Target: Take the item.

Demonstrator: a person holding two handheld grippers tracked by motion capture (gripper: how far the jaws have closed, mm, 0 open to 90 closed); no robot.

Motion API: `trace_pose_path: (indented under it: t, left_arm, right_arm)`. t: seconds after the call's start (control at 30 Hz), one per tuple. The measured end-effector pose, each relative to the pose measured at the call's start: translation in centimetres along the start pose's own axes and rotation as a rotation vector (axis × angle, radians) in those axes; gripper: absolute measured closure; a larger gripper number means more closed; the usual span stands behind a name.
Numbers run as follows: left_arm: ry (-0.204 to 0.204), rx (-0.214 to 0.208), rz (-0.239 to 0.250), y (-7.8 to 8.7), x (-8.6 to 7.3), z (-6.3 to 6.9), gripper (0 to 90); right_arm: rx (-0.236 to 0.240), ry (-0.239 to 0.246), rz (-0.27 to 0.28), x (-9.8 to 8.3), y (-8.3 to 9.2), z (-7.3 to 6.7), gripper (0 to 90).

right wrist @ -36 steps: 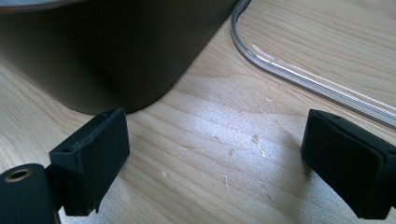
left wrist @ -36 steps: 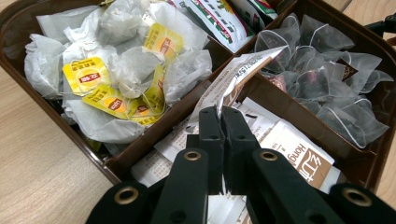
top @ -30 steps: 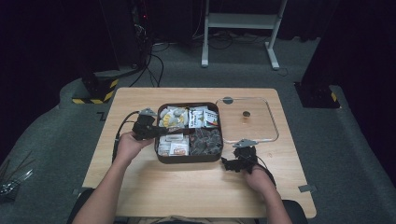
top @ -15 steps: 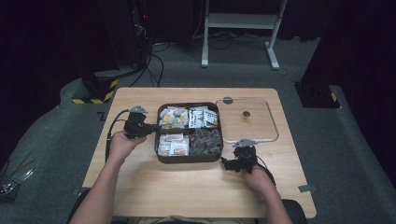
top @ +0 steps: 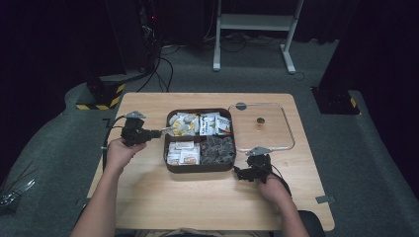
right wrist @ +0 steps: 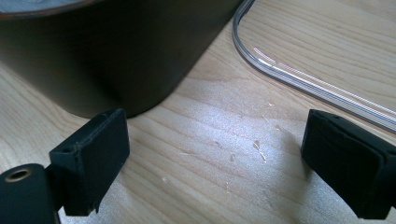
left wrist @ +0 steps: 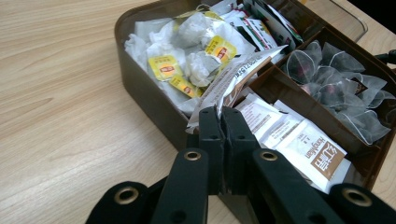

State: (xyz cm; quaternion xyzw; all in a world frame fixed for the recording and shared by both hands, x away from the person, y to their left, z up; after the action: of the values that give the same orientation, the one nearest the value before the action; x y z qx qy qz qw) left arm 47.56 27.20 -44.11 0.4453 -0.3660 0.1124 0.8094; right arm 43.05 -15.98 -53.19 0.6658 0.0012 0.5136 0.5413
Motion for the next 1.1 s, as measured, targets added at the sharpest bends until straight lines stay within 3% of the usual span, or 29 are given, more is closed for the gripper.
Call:
trace_pose_path:
  t: [0.83,1.1]
  left_arm:
    - [0.101,0.062,0.013,1.7,-1.0,-4.5,87.9]
    - [0.138,0.098,-0.032,0.8,-1.8,-5.9,87.9]
  right_arm:
    - [0.0,0.001,0.0,0.0,0.0,0.0,7.8]
    - [0.0,0.0,0.0,0.0,0.0,0.0,7.7]
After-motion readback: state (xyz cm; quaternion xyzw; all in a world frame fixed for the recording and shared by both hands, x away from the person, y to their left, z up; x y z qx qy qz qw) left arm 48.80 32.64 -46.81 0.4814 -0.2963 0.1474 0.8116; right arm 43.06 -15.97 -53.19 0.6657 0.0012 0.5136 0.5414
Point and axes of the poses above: each handheld gripper's, and its own axes: y roughly backward along the jaws, x roughly out of its top, z roughly to its right, the point moved 1 cm from there along -y, roughly forward along the jaws, and after that the axes turned 9 degrees about y, right-handed, at the moved point
